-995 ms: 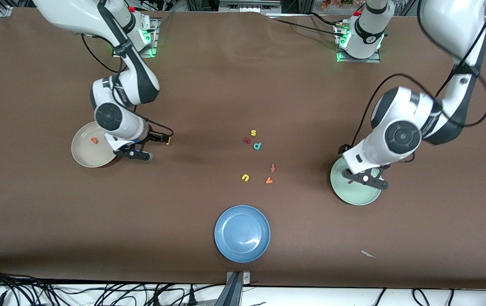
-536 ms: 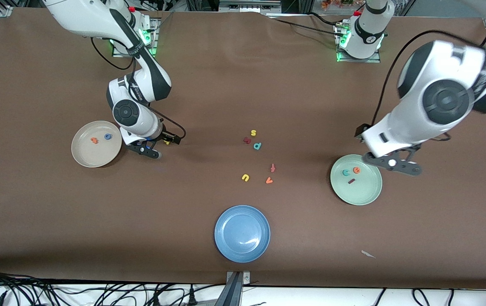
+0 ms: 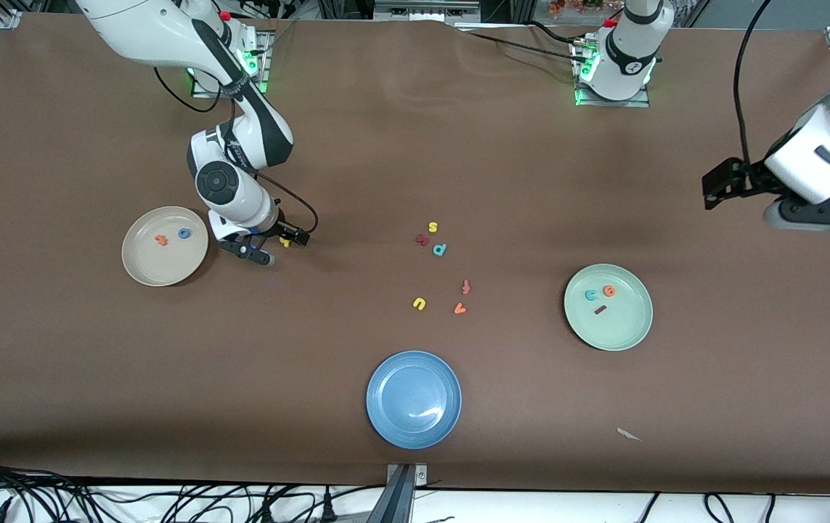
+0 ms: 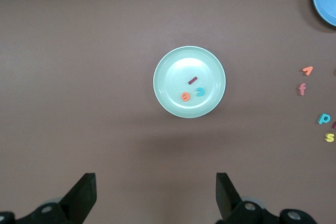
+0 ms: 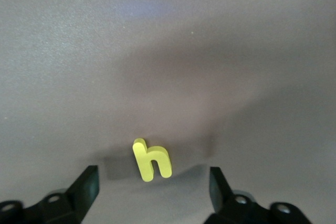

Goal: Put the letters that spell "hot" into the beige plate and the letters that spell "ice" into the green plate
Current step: 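Grasp the yellow h with the right gripper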

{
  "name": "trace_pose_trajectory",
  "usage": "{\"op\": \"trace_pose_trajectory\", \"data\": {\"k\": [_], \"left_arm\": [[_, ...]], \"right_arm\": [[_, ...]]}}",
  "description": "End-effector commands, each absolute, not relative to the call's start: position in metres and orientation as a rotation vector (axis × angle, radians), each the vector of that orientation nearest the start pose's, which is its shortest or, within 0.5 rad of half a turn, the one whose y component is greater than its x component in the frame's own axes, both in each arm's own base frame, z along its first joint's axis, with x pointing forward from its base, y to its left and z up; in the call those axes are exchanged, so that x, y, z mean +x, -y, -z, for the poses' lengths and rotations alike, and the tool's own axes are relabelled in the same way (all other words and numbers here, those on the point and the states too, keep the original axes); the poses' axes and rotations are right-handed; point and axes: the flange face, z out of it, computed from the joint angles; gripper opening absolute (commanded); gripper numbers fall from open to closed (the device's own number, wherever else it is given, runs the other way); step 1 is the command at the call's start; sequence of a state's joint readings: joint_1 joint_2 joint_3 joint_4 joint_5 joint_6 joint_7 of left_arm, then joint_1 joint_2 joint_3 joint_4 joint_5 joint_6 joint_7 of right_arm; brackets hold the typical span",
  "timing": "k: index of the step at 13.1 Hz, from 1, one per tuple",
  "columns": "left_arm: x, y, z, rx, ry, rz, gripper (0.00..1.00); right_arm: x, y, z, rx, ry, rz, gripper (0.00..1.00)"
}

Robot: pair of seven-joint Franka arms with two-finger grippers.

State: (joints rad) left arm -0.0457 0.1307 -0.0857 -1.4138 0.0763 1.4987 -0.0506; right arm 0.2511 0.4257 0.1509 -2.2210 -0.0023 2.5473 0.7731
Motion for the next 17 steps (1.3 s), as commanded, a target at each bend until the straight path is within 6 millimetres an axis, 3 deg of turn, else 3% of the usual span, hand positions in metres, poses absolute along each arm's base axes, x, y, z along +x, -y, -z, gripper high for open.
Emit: {"op": "trace_pose_trajectory", "data": {"k": [1, 7, 13, 14, 17], "left_arm": [[0.548, 0.066, -0.619, -3.079, -0.132, -0.073, 1.0], [0.547, 0.052, -0.618, -3.121, -0.129, -0.083, 1.0], [0.551, 0.058, -0.621, -3.123, -0.122, -0.054, 1.0], [0.552, 0.059, -0.621, -3.122, -0.124, -0.053, 1.0], [0.552, 0.063, -0.621, -3.12, -0.138, -0.053, 1.0]], "right_arm": [[0.493, -0.211, -0.178, -3.067, -0.615, -0.158, 0.83], [0.498, -0.212, -0.174, -3.051, -0.618, -0.117, 0.83], [0.499, -0.211, -0.163, -3.051, -0.615, -0.111, 0.82], [0.498, -0.211, -0.162, -3.051, -0.615, -0.114, 0.8], [0.499, -0.21, -0.162, -3.053, -0.61, -0.113, 0.54]]}}
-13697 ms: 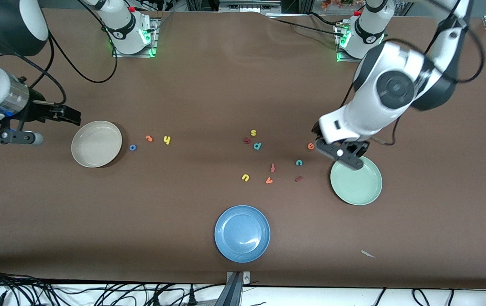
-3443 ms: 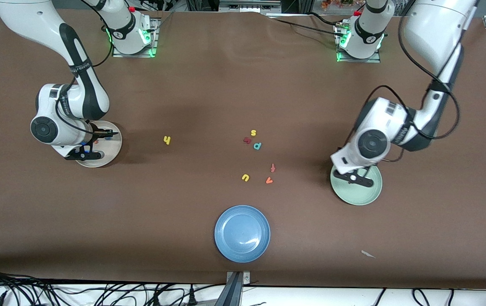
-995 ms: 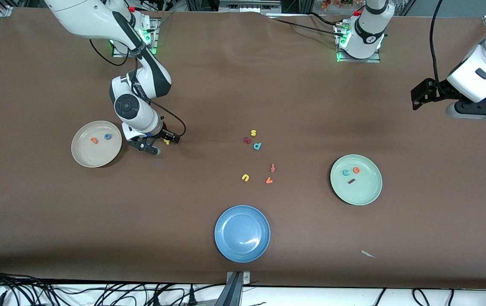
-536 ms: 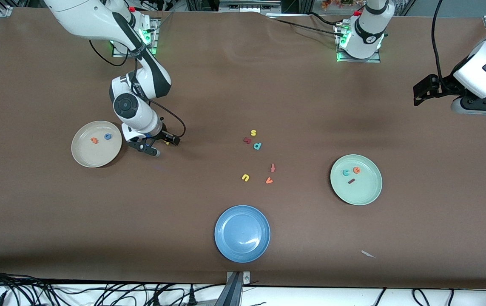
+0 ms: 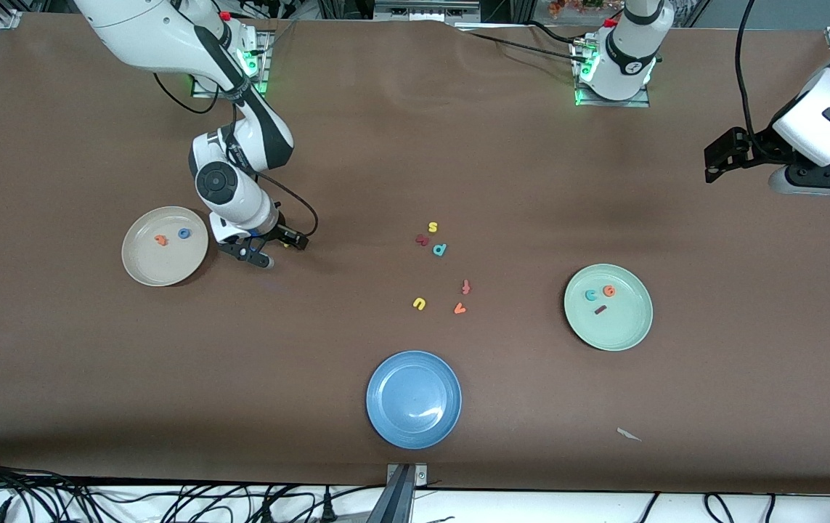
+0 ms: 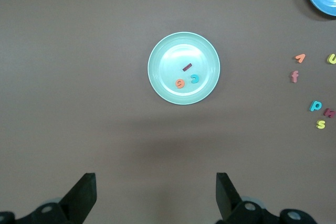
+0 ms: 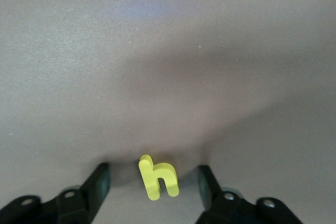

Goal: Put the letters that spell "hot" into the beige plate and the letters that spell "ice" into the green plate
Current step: 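Grasp the yellow h with the right gripper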

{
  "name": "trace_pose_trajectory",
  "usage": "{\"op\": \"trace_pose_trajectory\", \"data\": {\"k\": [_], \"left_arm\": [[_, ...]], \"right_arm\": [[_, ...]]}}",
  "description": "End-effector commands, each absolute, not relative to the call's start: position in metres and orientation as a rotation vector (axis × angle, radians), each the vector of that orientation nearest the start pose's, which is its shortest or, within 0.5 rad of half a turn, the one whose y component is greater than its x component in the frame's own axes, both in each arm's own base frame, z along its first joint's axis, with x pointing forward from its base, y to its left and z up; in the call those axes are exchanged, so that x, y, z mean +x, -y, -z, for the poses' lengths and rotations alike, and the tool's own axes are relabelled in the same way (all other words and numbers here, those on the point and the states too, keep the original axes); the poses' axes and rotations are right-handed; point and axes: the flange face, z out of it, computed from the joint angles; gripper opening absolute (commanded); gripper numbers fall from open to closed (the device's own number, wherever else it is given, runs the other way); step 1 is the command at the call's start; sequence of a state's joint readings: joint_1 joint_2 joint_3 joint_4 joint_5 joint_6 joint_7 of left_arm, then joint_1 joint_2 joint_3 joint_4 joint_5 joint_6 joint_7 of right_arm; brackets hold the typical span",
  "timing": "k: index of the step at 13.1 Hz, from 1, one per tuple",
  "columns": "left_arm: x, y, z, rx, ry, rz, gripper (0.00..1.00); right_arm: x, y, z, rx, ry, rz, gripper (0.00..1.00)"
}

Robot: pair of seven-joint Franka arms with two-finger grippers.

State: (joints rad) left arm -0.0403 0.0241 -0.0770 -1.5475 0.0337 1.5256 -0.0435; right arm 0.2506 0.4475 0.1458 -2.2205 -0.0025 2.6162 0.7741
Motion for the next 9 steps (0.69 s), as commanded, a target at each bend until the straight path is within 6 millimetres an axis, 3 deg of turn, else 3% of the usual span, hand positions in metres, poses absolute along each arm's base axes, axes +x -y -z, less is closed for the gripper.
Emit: {"op": "trace_pose_trajectory", "data": {"k": [1, 2, 3, 6, 9], "left_arm": [[0.552, 0.062, -0.62, -3.12, -0.134, -0.055, 1.0], [0.553, 0.057, -0.62, -3.121, -0.122, -0.056, 1.0], [0.553, 0.054, -0.62, -3.121, -0.117, -0.056, 1.0], [0.552, 0.056, -0.621, -3.12, -0.119, -0.058, 1.0], [0.552, 0.056, -0.621, -3.122, -0.119, -0.058, 1.0]], "right_arm": [[0.499, -0.21, -0.162, -3.053, -0.608, -0.113, 0.5], [0.499, -0.21, -0.162, -3.053, -0.608, -0.113, 0.47], [0.498, -0.21, -0.162, -3.054, -0.606, -0.115, 0.35], [0.502, -0.209, -0.165, -3.053, -0.603, -0.11, 0.17], [0.523, -0.205, -0.191, -3.094, -0.625, -0.208, 0.16]]}}
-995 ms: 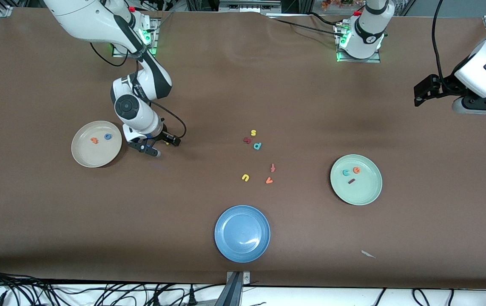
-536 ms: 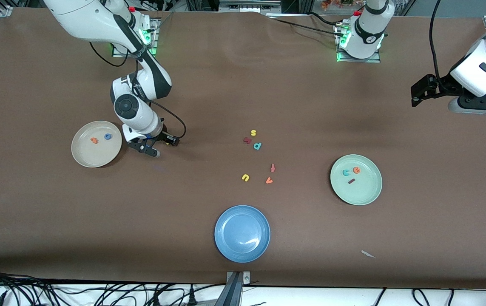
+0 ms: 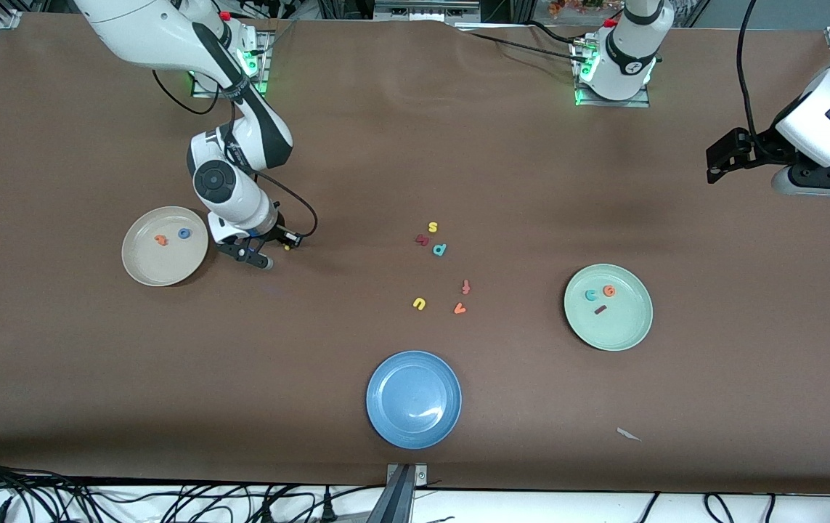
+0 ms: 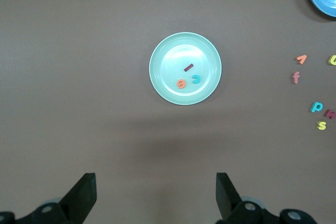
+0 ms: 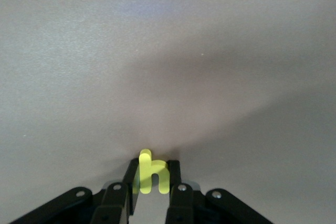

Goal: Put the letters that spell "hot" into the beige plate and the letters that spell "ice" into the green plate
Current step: 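Grasp the yellow h with the right gripper, then carry the yellow h onto the white plate and open the right gripper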

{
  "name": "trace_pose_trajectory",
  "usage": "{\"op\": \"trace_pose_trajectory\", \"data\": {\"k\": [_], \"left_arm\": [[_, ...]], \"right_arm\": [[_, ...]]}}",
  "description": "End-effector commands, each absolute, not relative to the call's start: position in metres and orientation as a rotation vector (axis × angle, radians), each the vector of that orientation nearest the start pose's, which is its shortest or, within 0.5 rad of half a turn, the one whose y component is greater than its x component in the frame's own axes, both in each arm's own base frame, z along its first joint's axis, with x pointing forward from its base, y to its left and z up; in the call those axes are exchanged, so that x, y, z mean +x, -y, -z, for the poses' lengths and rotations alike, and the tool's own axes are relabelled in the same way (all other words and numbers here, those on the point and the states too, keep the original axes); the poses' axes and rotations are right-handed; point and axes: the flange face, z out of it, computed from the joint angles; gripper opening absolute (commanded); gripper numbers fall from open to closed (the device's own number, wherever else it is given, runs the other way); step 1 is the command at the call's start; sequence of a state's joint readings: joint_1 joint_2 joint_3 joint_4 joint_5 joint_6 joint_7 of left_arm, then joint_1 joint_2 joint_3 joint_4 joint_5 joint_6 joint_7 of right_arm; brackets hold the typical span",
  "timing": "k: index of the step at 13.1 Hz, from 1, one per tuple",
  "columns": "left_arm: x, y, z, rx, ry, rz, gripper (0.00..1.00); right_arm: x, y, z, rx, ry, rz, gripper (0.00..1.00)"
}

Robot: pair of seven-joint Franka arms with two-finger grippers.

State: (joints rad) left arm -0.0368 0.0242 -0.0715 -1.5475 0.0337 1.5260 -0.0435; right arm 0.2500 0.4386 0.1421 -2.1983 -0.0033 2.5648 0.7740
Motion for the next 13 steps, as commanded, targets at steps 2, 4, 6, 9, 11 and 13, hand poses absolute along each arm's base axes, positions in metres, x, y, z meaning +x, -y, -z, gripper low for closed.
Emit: {"op": "trace_pose_trajectory", "data": {"k": [2, 4, 6, 9, 11, 13], "left_arm": [[0.552, 0.057, -0.621, -3.122, -0.122, -0.058, 1.0], [0.552, 0.056, -0.62, -3.122, -0.119, -0.061, 1.0], [0.552, 0.055, -0.62, -3.122, -0.119, -0.065, 1.0], [0.552, 0.055, -0.62, -3.121, -0.129, -0.066, 1.0], [0.552, 0.057, -0.62, -3.121, -0.126, -0.065, 1.0], [0.551, 0.057, -0.621, -3.121, -0.126, -0.063, 1.0]], "right_arm": [[0.546, -0.196, -0.235, -3.136, -0.628, -0.305, 0.16], [0.564, -0.163, -0.271, -3.18, -0.551, -0.404, 0.16], [0.569, -0.116, -0.293, -3.2, -0.431, -0.474, 0.16], [0.576, -0.039, -0.288, -3.204, -0.262, -0.522, 0.16], [0.572, -0.01, -0.278, -3.199, -0.173, -0.548, 0.16], [0.562, 0.009, -0.257, -3.198, -0.113, -0.541, 0.16]]}}
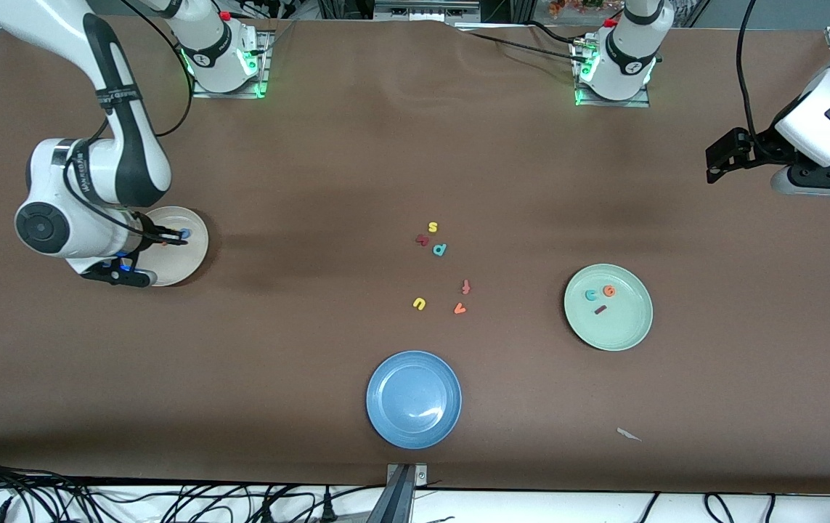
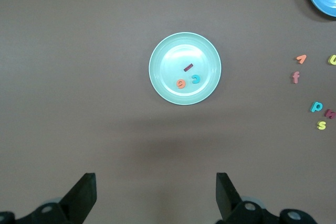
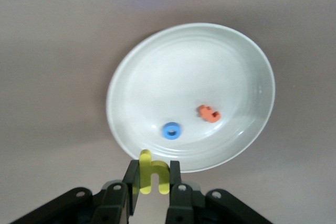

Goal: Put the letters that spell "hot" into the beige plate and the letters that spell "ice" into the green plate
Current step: 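Carry the yellow h onto the white plate and open the right gripper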

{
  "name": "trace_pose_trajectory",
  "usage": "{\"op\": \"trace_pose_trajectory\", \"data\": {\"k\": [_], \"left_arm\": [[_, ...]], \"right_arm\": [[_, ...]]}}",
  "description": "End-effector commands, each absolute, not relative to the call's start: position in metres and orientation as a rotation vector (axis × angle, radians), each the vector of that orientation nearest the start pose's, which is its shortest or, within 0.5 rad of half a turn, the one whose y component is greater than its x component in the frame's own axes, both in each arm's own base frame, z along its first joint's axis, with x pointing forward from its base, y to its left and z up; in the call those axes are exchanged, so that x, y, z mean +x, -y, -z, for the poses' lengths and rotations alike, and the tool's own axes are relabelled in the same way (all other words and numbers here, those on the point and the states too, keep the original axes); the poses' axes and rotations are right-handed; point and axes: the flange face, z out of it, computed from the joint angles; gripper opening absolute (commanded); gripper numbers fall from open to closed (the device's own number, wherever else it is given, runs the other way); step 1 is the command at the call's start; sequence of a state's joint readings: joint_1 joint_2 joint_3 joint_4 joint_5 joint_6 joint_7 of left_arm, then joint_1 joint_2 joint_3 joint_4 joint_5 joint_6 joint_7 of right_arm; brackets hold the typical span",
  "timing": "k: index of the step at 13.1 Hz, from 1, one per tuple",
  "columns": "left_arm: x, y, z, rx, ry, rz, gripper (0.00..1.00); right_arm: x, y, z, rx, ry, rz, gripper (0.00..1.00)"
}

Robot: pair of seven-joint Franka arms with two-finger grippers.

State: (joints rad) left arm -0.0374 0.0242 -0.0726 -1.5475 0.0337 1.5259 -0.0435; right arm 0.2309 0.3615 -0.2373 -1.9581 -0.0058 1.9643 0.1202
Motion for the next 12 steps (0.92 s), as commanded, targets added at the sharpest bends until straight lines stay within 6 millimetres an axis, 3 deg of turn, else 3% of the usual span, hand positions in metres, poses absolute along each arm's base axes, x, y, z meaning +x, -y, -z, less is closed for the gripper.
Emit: {"op": "trace_pose_trajectory", "data": {"k": [1, 7, 10, 12], "left_arm": [[0.551, 0.057, -0.621, -3.121, -0.126, -0.063, 1.0], [0.551, 0.058, -0.621, -3.121, -0.126, -0.065, 1.0], [0.551, 0.058, -0.621, -3.121, -0.126, -0.065, 1.0], [0.551, 0.059, -0.621, -3.121, -0.129, -0.065, 1.0]], "right_arm": [[0.556, 0.02, -0.243, -3.197, -0.052, -0.541, 0.16], [0.551, 0.063, -0.201, -3.205, 0.07, -0.524, 0.16], [0.553, 0.087, -0.196, -3.199, 0.143, -0.5, 0.17], [0.555, 0.091, -0.196, -3.226, 0.199, -0.501, 0.19]]}}
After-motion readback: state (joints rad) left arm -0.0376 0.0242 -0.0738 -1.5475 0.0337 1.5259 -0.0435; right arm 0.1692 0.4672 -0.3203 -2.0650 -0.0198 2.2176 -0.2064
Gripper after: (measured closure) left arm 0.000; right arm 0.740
